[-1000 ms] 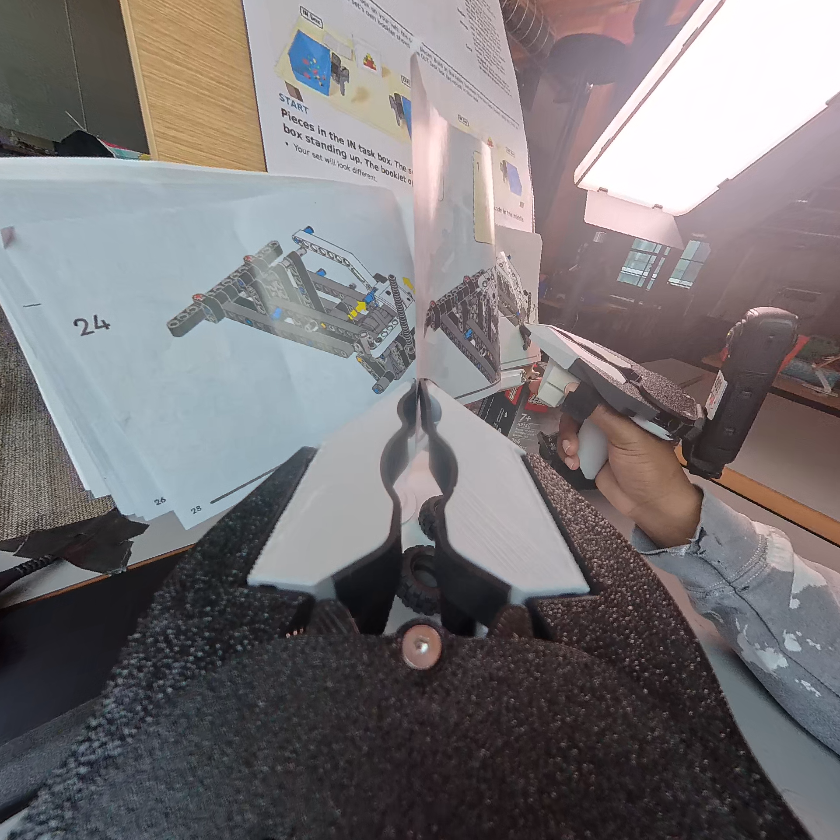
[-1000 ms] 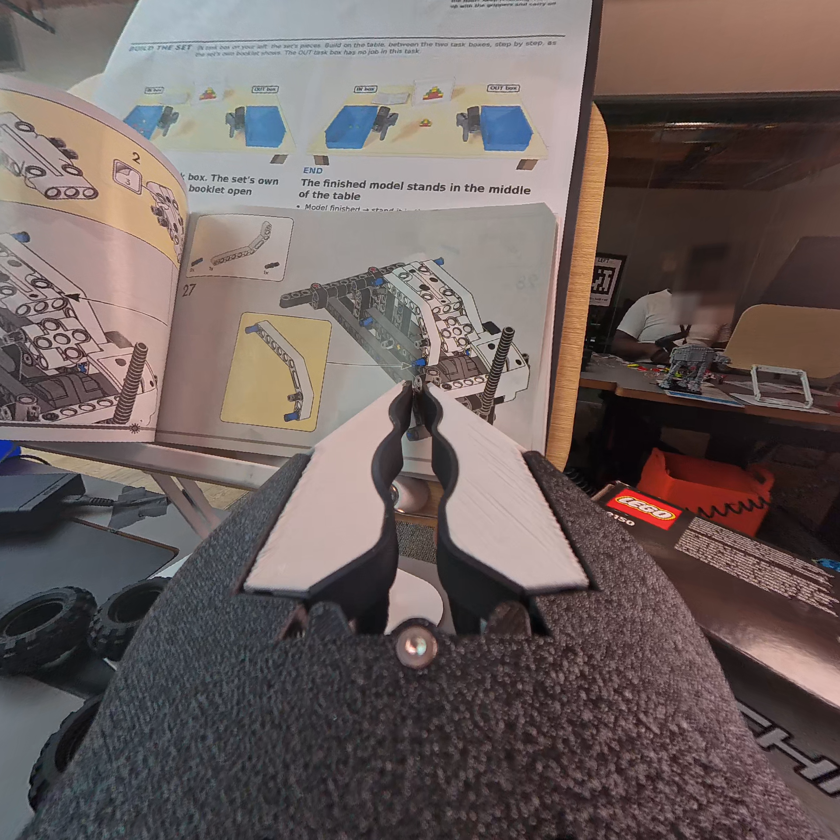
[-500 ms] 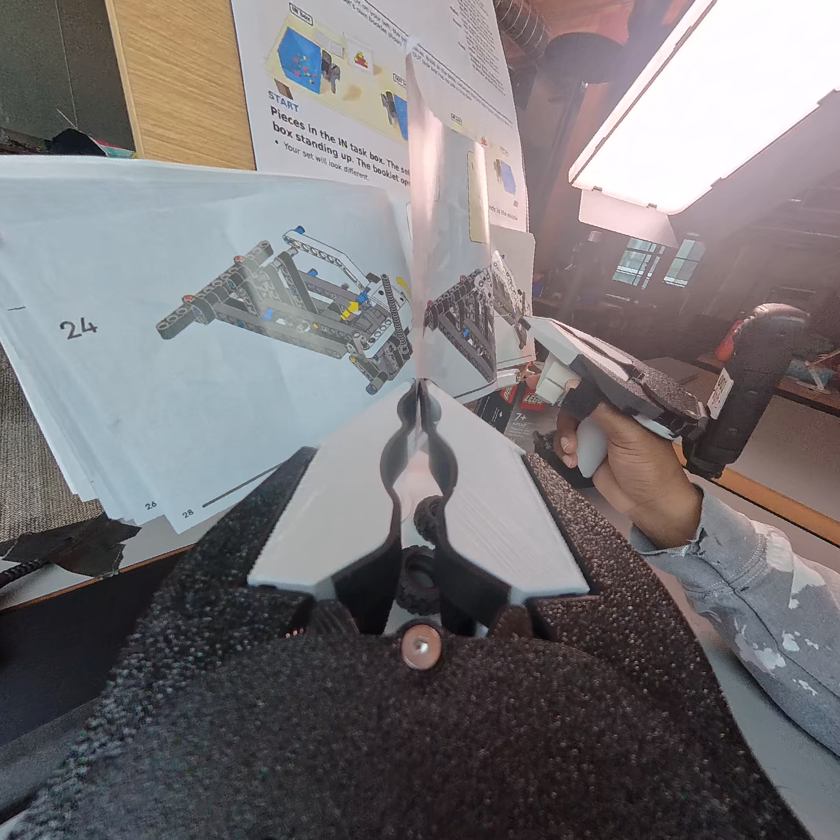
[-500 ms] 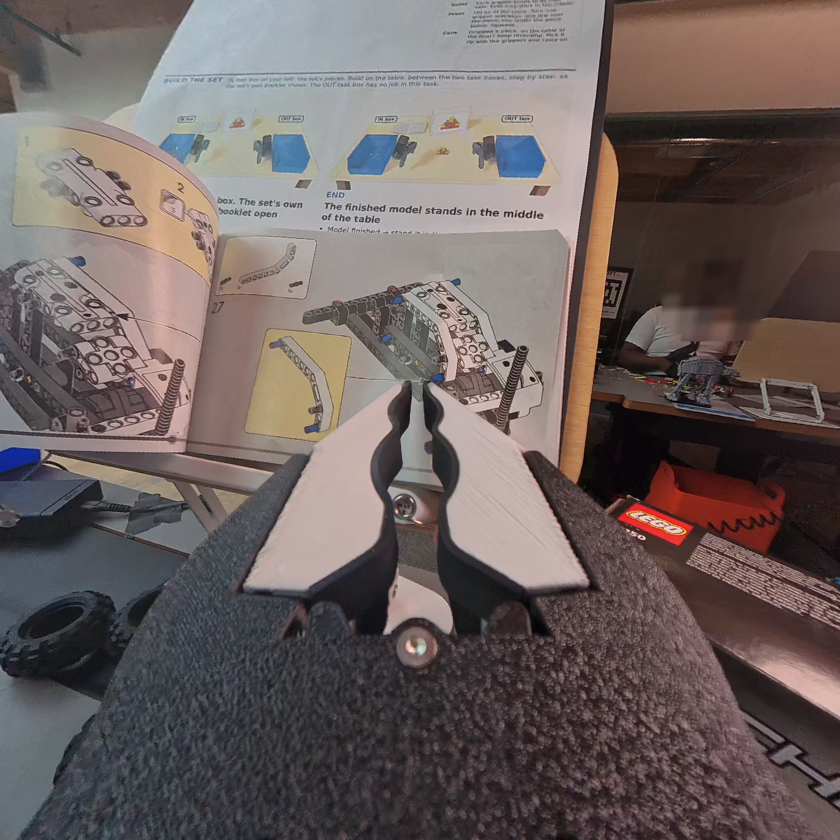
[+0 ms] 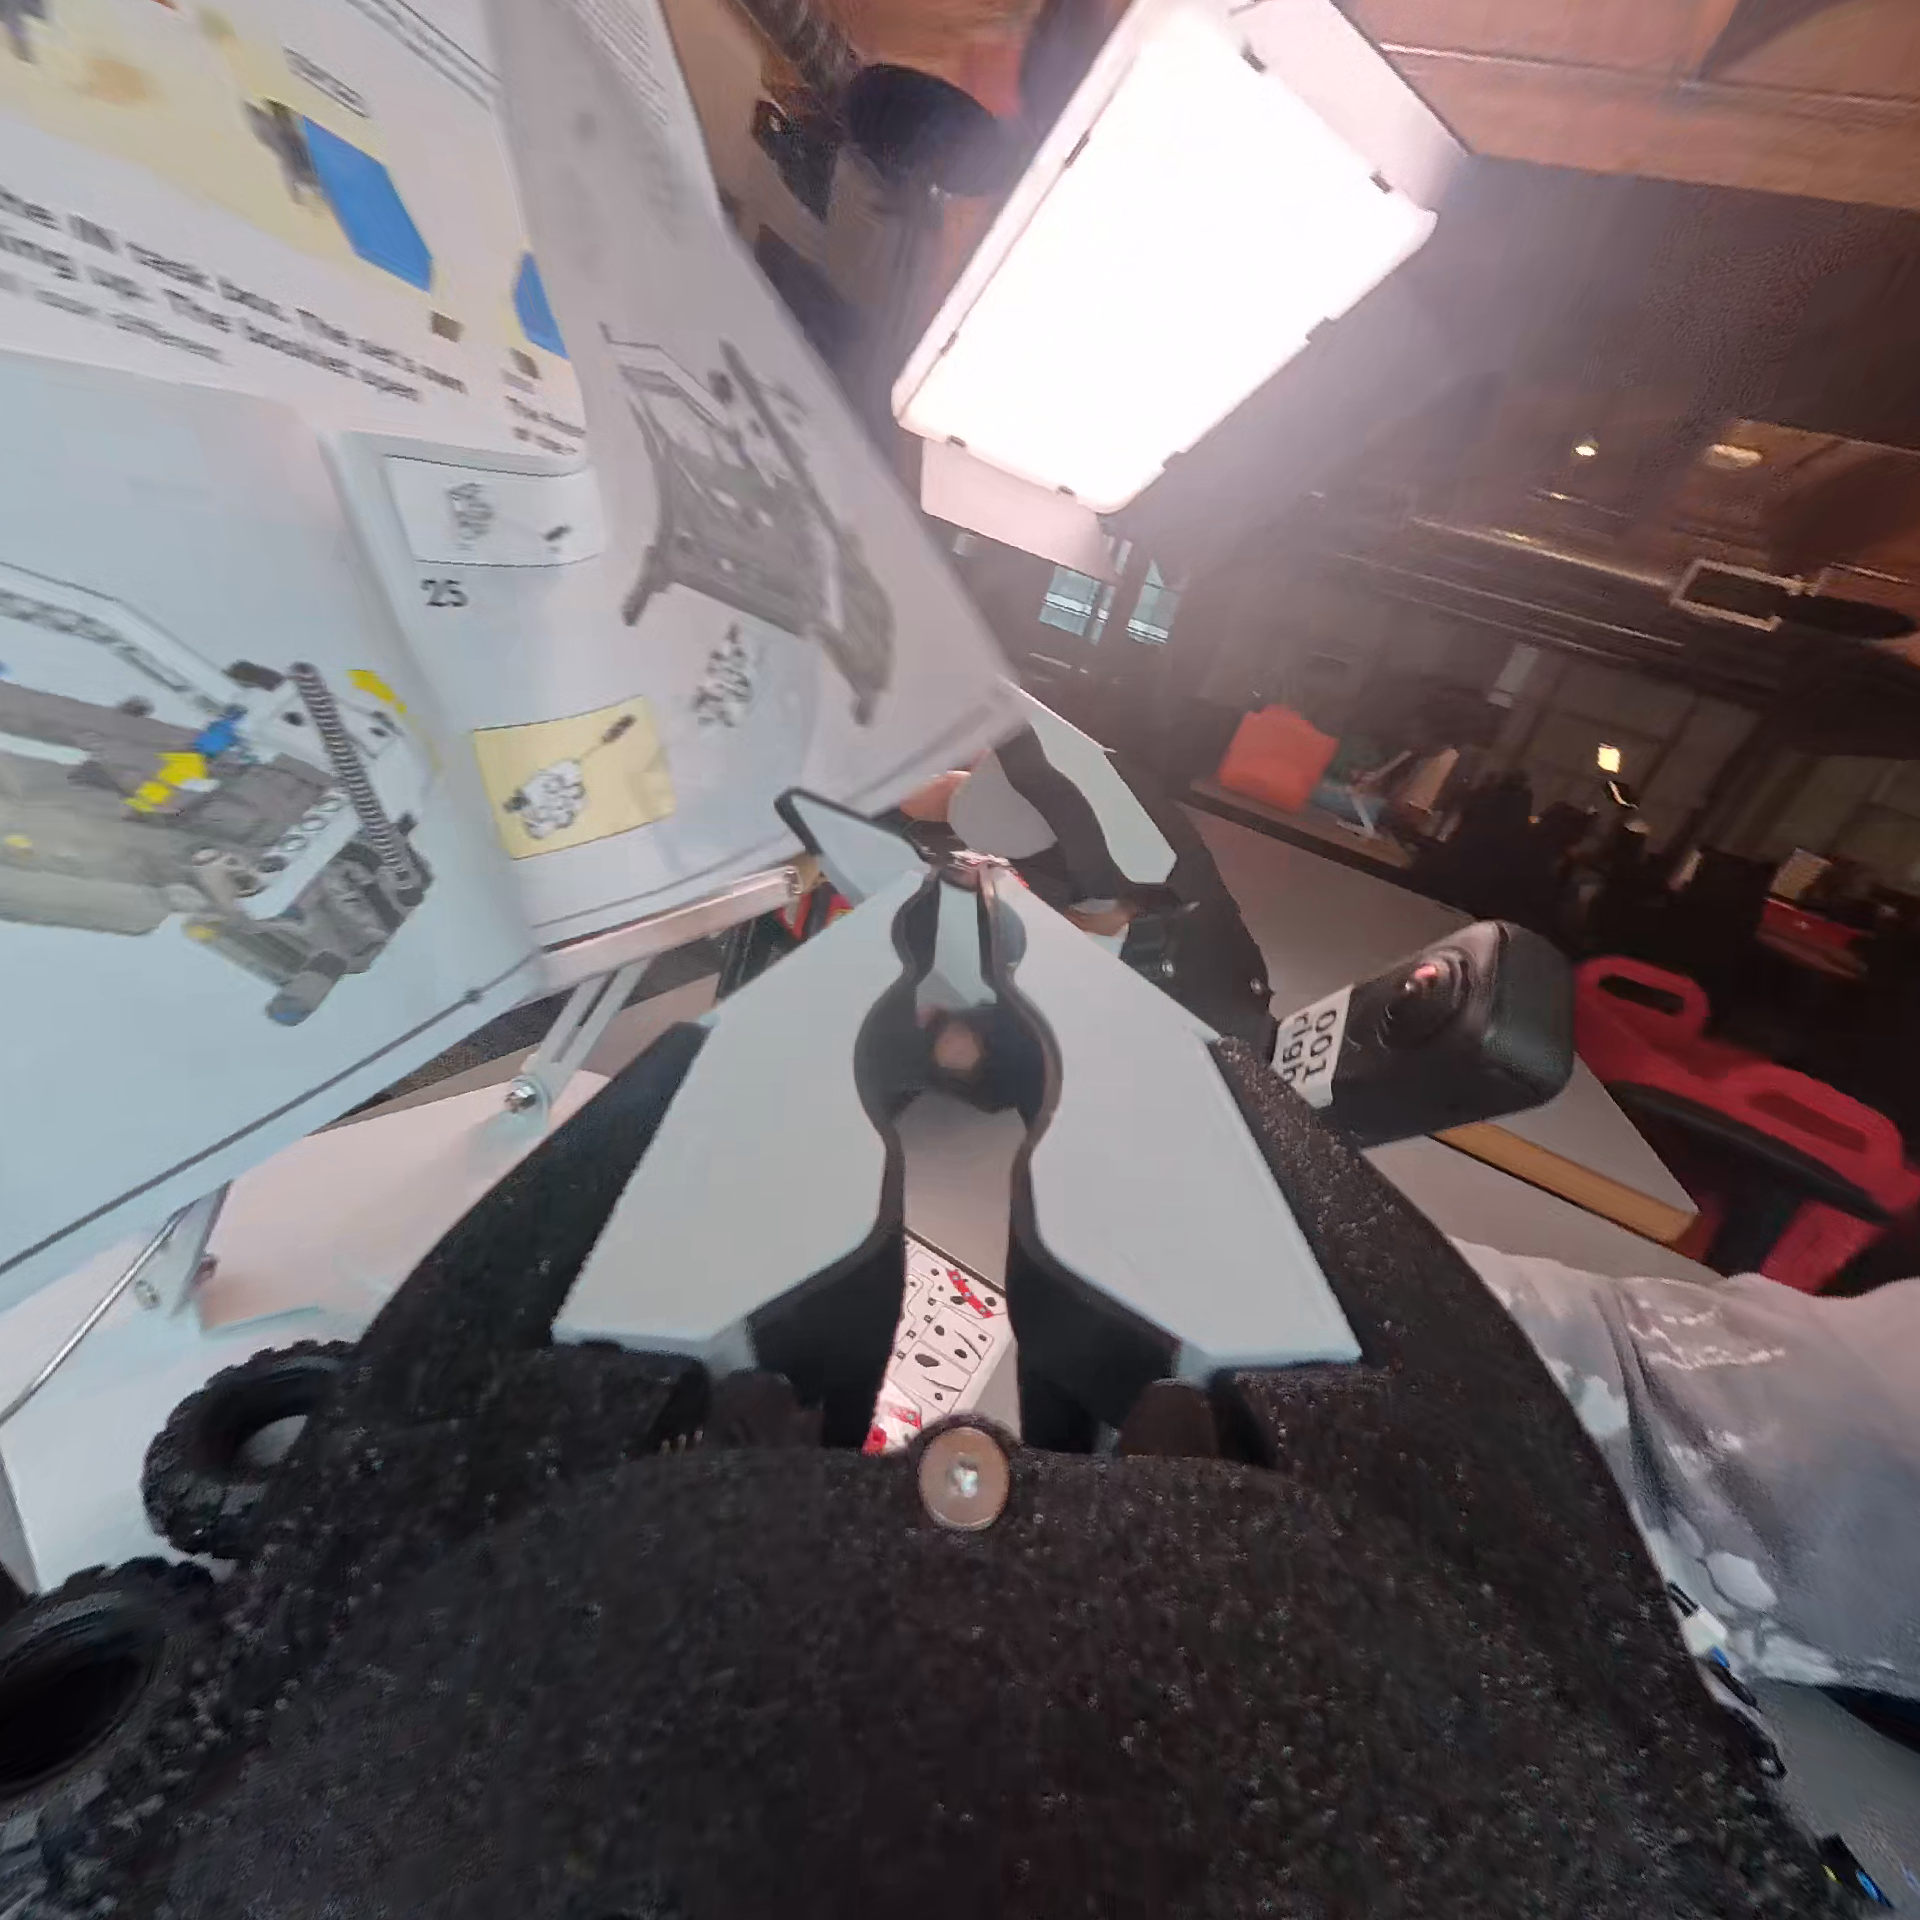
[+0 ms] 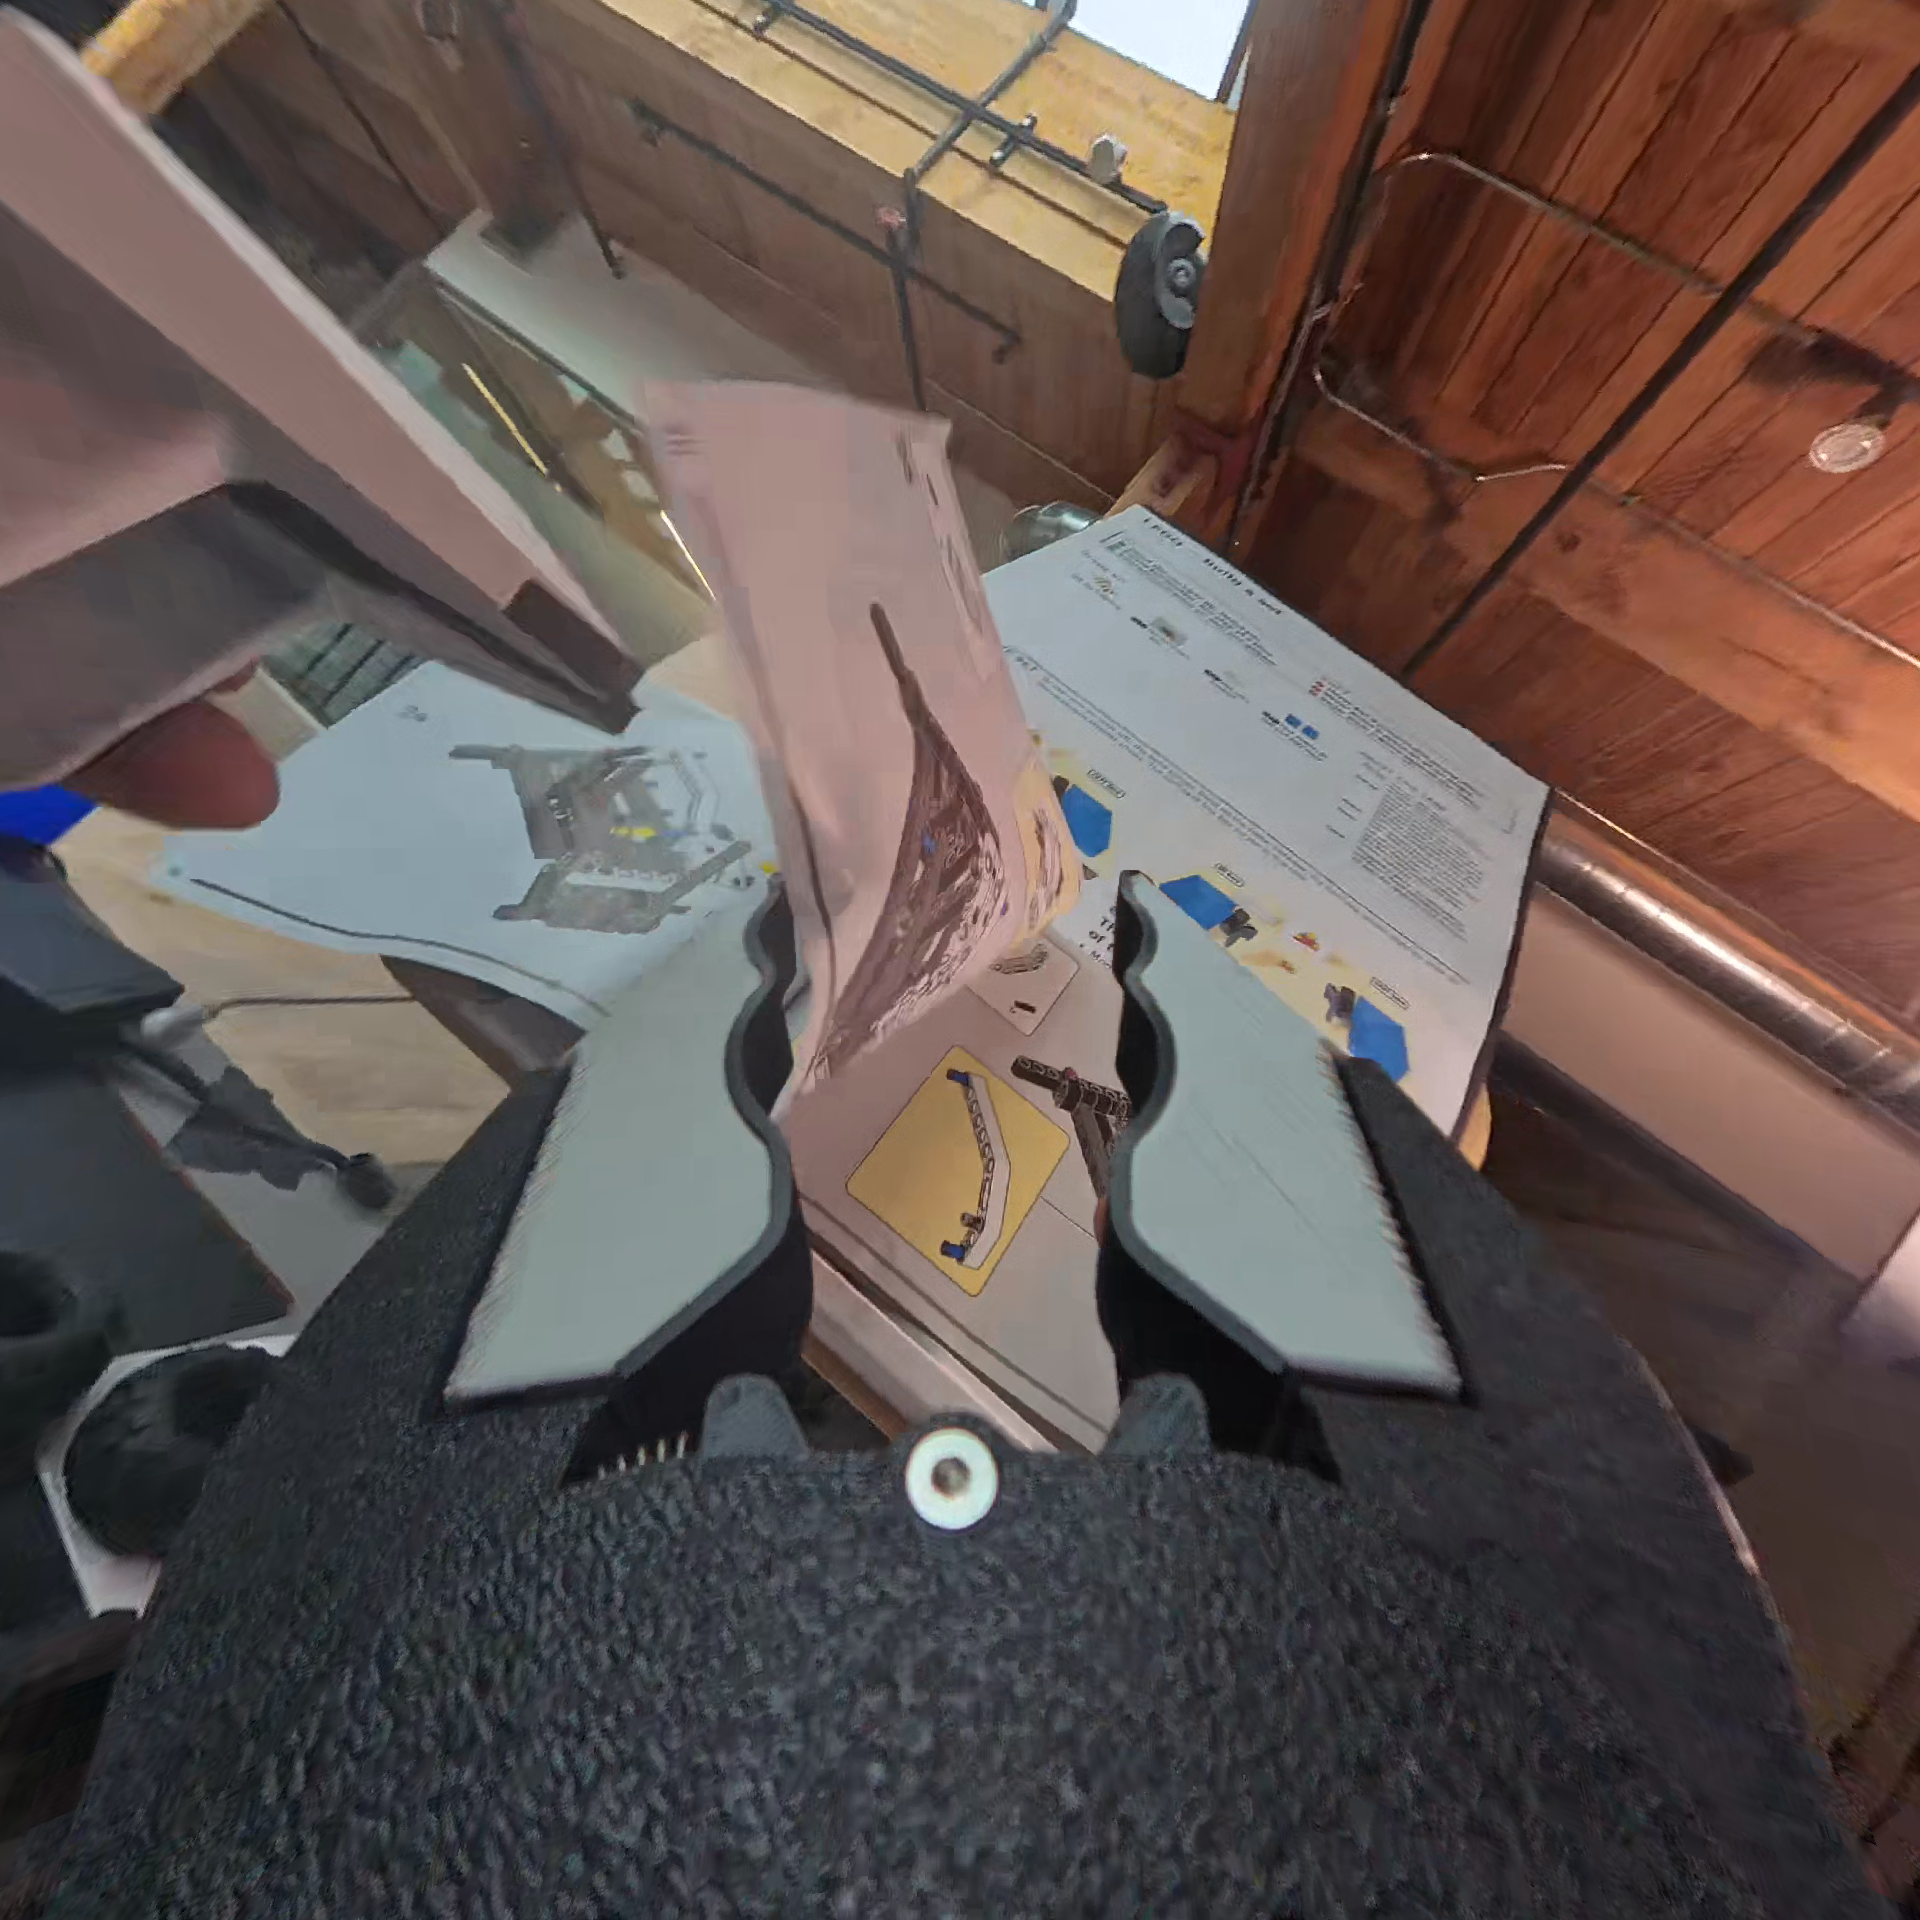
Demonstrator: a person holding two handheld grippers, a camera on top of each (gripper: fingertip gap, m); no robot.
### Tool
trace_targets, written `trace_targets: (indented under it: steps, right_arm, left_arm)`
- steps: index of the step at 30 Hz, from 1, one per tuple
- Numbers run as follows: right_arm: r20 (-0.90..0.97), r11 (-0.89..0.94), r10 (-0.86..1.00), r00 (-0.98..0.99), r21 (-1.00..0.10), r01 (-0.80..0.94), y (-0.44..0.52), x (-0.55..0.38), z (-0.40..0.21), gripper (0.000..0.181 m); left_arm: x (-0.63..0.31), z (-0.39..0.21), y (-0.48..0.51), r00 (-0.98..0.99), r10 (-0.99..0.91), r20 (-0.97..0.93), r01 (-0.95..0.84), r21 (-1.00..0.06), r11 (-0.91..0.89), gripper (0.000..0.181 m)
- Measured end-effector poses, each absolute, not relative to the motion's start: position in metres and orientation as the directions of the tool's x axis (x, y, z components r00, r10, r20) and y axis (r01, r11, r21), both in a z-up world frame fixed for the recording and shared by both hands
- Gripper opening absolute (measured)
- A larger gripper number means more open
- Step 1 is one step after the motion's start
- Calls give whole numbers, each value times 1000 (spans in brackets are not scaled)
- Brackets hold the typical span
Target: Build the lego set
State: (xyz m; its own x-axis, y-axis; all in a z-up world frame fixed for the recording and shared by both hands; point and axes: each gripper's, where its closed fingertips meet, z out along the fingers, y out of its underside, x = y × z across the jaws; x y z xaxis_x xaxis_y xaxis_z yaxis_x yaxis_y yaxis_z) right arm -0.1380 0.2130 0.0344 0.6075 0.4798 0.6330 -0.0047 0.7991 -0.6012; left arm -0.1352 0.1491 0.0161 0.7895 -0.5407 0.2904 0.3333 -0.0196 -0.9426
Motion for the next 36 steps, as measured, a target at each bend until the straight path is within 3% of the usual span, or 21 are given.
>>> trace_targets:
  steps: [4, 9, 16, 20, 23, 25, 26, 29, 33, 36]
  right_arm:
    - [418, 671, 576, 702, -733, -114, 251, -102, 49, 40]
    - [201, 470, 604, 771, -871, -141, 314, -69, 32, 20]
    - [60, 268, 543, 838, -958, -104, 363, -46, -1, 20]
    - [-47, 229, 480, 876, -957, -177, 374, -21, 8, 40]
    - [30, 428, 508, 861, -876, -222, 339, -18, 52, 37]
    - [174, 526, 606, 776, -820, -227, 299, -47, 68, 9]
    - [253, 537, 663, 705, -816, -212, 281, -69, 65, 4]
    - [391, 512, 735, 554, -855, -76, 252, -127, 32, 1]
    - [429, 426, 701, 571, -893, 147, 268, -157, -20, 7]
    - [388, 329, 689, 612, -920, 213, 289, -154, -41, 15]
  left_arm:
    - [-134, 18, 147, 800, -545, 251, 301, -953, 4, 17]
    - [-181, -23, 168, 898, -331, 291, 272, -957, -102, 18]
    - [-249, -68, 180, 917, -65, 393, 385, -917, -105, 16]
    - [-263, -69, 179, 909, -29, 415, 413, -908, -67, 14]
    - [-269, -69, 180, 911, -6, 412, 411, -910, -48, 13]
    - [-272, -67, 182, 913, 2, 408, 407, -912, -41, 13]
    - [-273, -65, 183, 915, 5, 403, 403, -915, -34, 12]
    - [-278, -59, 186, 927, 23, 375, 375, -927, -17, 12]
    - [-285, -57, 192, 932, 43, 359, 360, -933, -12, 10]
    - [-291, -56, 195, 937, 53, 345, 346, -938, -8, 10]
